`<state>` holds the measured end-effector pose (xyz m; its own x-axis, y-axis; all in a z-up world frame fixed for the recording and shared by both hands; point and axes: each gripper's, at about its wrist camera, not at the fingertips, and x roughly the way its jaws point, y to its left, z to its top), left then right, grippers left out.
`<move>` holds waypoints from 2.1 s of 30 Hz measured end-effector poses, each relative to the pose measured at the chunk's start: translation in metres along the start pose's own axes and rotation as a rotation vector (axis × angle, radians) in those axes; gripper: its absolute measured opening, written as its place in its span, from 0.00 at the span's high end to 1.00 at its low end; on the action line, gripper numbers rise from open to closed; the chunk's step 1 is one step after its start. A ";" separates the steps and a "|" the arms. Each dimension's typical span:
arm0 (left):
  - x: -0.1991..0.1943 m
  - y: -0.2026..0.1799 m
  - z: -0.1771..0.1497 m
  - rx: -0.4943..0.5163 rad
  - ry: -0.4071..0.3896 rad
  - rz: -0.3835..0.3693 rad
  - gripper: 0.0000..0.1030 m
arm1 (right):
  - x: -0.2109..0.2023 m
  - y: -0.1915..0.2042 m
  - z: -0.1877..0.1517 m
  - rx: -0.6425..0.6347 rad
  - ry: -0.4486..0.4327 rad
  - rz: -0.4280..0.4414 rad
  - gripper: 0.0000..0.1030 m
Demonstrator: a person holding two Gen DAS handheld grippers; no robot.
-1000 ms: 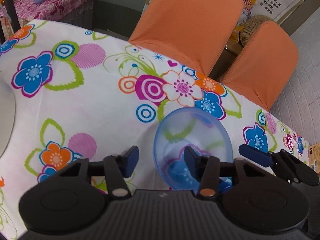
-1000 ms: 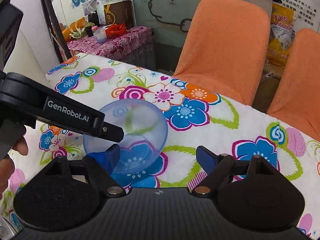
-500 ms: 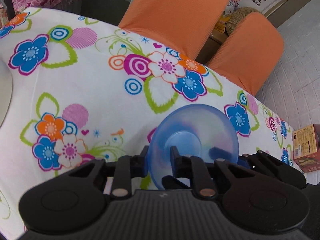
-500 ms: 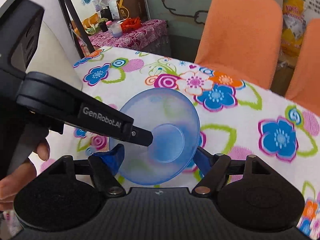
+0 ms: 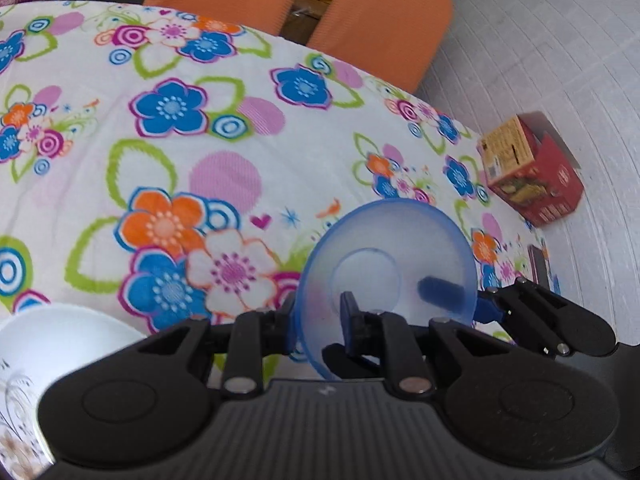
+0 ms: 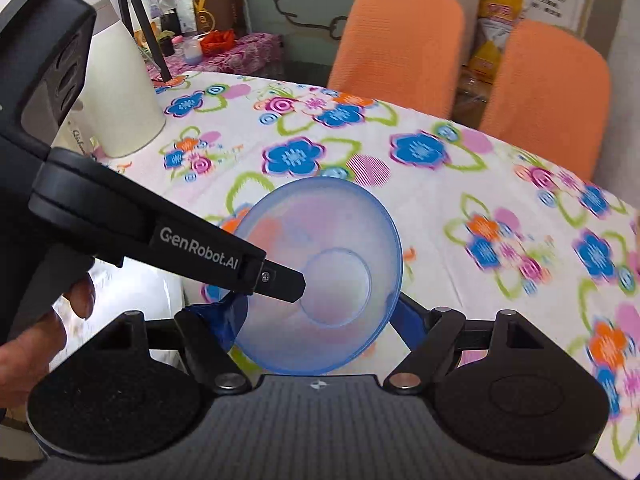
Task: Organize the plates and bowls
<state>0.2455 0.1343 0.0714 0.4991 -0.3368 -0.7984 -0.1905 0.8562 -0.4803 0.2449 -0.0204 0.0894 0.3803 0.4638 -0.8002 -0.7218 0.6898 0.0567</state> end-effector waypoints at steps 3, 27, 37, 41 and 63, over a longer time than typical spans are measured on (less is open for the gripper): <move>-0.002 -0.025 -0.028 0.055 0.024 -0.006 0.85 | -0.020 -0.003 -0.029 0.016 0.002 -0.031 0.36; 0.009 -0.063 -0.090 0.168 0.075 0.023 0.33 | -0.061 -0.029 -0.112 0.154 -0.052 -0.003 0.37; -0.023 -0.077 -0.107 0.306 -0.097 0.086 0.19 | -0.076 -0.038 -0.135 0.238 -0.157 -0.054 0.37; -0.025 -0.074 -0.112 0.317 -0.111 0.080 0.18 | -0.082 -0.037 -0.147 0.279 -0.220 -0.084 0.36; -0.027 -0.052 -0.107 0.357 -0.212 0.186 0.12 | -0.079 -0.041 -0.176 0.541 -0.314 -0.144 0.35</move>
<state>0.1512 0.0573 0.0790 0.6528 -0.1082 -0.7497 -0.0090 0.9886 -0.1506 0.1423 -0.1830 0.0449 0.6622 0.4297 -0.6139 -0.2885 0.9023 0.3204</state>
